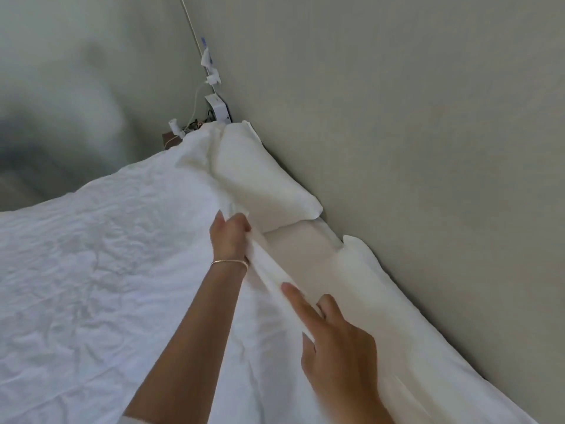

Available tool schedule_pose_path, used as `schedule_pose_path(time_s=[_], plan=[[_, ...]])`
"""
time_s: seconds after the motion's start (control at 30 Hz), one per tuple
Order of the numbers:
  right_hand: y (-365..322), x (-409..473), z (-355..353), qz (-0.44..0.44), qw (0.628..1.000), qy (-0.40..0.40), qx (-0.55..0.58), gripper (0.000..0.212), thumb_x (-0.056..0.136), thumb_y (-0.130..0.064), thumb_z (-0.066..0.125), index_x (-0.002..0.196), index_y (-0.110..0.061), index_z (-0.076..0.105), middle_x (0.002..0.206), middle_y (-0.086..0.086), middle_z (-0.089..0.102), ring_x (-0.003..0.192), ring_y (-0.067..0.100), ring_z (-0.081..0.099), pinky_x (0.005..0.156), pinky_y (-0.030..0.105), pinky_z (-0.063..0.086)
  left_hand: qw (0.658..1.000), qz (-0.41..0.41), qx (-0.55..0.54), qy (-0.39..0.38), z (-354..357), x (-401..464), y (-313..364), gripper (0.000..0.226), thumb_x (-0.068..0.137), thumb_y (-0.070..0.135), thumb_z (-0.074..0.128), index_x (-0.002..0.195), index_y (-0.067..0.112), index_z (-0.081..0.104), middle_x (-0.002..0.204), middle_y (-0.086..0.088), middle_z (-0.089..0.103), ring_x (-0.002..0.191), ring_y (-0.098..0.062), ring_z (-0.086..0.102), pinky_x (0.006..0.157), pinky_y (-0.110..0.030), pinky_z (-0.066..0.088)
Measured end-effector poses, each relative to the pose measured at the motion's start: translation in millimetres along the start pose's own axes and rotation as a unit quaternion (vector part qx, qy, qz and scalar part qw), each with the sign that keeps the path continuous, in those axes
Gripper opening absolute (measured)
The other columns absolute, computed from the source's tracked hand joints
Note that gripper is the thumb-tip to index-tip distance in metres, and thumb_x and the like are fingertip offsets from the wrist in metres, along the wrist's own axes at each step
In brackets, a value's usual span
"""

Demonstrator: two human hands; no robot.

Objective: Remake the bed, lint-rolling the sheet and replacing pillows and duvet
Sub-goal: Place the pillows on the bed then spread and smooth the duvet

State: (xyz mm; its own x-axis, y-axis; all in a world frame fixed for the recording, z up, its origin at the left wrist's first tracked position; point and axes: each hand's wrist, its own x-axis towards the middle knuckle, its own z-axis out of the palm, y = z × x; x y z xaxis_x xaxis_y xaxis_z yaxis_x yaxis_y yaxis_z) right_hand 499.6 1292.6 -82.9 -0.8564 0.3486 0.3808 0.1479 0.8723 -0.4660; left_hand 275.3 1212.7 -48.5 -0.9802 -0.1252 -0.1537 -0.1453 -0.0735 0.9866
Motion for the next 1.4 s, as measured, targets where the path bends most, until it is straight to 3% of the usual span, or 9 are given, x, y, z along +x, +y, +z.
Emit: schedule_pose_path(time_s=[0.1,0.17,0.27,0.4,0.6,0.97,1.2,1.3,1.4], plan=[[22,-16,-5,0.126,0.991,-0.055,-0.009,0.102,0.060,-0.029,0.089,0.142,-0.052,0.034,0.083,-0.004,0.050,0.042,0.014,0.043,0.037,0.027,0.033,0.967,-0.012,0.163,-0.196,31,-11,-37,0.049,0.056,0.015,0.062,0.104,0.022,0.068,0.091,-0.008,0.069,0.084,-0.031,0.065,0.080,-0.043,0.055],[39,-20,-5,0.182,0.980,-0.075,-0.028,0.076,0.088,-0.057,0.057,0.149,-0.054,0.011,0.114,-0.005,0.051,0.088,0.011,0.064,0.065,0.030,0.050,0.910,-0.046,0.298,-0.286,34,-15,-91,0.060,0.079,0.032,0.063,0.136,0.022,0.051,0.104,-0.010,0.069,0.093,-0.027,0.065,0.088,-0.032,0.052],[47,-16,2,0.218,0.962,-0.164,-0.023,0.065,0.095,-0.066,0.026,0.152,-0.045,0.004,0.134,-0.008,0.040,0.116,0.010,0.053,0.086,0.028,0.044,0.915,-0.132,0.272,-0.268,35,-33,-101,0.072,0.084,0.059,0.050,0.143,0.020,0.040,0.114,-0.002,0.061,0.101,-0.017,0.059,0.097,-0.022,0.043],[44,-23,1,0.237,0.955,-0.158,-0.077,0.076,0.093,-0.067,0.032,0.153,-0.025,0.013,0.137,-0.006,0.046,0.118,0.011,0.053,0.087,0.026,0.042,0.934,-0.075,0.234,-0.259,14,-57,-87,0.043,0.101,0.023,0.046,0.142,0.025,0.035,0.120,0.005,0.056,0.104,-0.005,0.059,0.095,-0.018,0.043],[53,-67,1,0.166,0.976,-0.049,-0.130,0.083,0.076,-0.066,0.055,0.133,-0.006,0.055,0.114,0.012,0.061,0.097,0.031,0.058,0.078,0.041,0.049,0.790,0.173,0.539,-0.236,-36,-155,-118,0.061,0.099,0.047,0.019,0.154,0.024,0.011,0.161,0.007,0.006,0.148,-0.009,0.002,0.119,-0.029,-0.004],[74,-239,-95,0.160,0.960,-0.090,-0.210,0.081,0.083,-0.064,0.041,0.140,-0.008,0.046,0.125,0.014,0.060,0.106,0.035,0.056,0.087,0.046,0.045,0.768,0.153,0.546,-0.297,-130,-390,-159,0.058,0.094,0.053,0.005,0.147,0.043,-0.014,0.154,0.011,-0.025,0.143,-0.011,-0.025,0.114,-0.033,-0.018],[41,-397,-130,0.101,0.961,-0.116,-0.228,0.068,0.092,-0.016,0.059,0.152,-0.012,0.028,0.160,0.014,0.018,0.147,0.037,0.011,0.119,0.050,0.000,0.725,0.094,0.533,-0.426,-237,-536,-200,0.059,0.103,0.043,0.023,0.150,0.039,-0.012,0.159,0.008,-0.020,0.146,-0.011,-0.017,0.120,-0.036,-0.005],[3,-474,-137,-0.061,0.968,-0.162,-0.180,0.063,0.071,0.000,0.074,0.131,-0.008,0.056,0.141,0.015,0.043,0.129,0.038,0.040,0.114,0.053,0.023,0.757,0.106,0.510,-0.395,-298,-582,-214,0.060,0.101,0.046,0.024,0.151,0.033,-0.007,0.158,0.011,-0.012,0.145,-0.004,-0.013,0.121,-0.034,-0.001],[-31,-536,-136,-0.222,0.918,-0.292,-0.150,0.053,0.077,-0.030,0.078,0.126,-0.017,0.060,0.127,0.005,0.055,0.116,0.029,0.047,0.102,0.045,0.039,0.798,0.056,0.517,-0.304,-355,-619,-230,0.064,0.095,0.057,0.020,0.152,0.029,0.007,0.159,0.007,0.009,0.147,-0.008,0.000,0.120,-0.035,0.007]])
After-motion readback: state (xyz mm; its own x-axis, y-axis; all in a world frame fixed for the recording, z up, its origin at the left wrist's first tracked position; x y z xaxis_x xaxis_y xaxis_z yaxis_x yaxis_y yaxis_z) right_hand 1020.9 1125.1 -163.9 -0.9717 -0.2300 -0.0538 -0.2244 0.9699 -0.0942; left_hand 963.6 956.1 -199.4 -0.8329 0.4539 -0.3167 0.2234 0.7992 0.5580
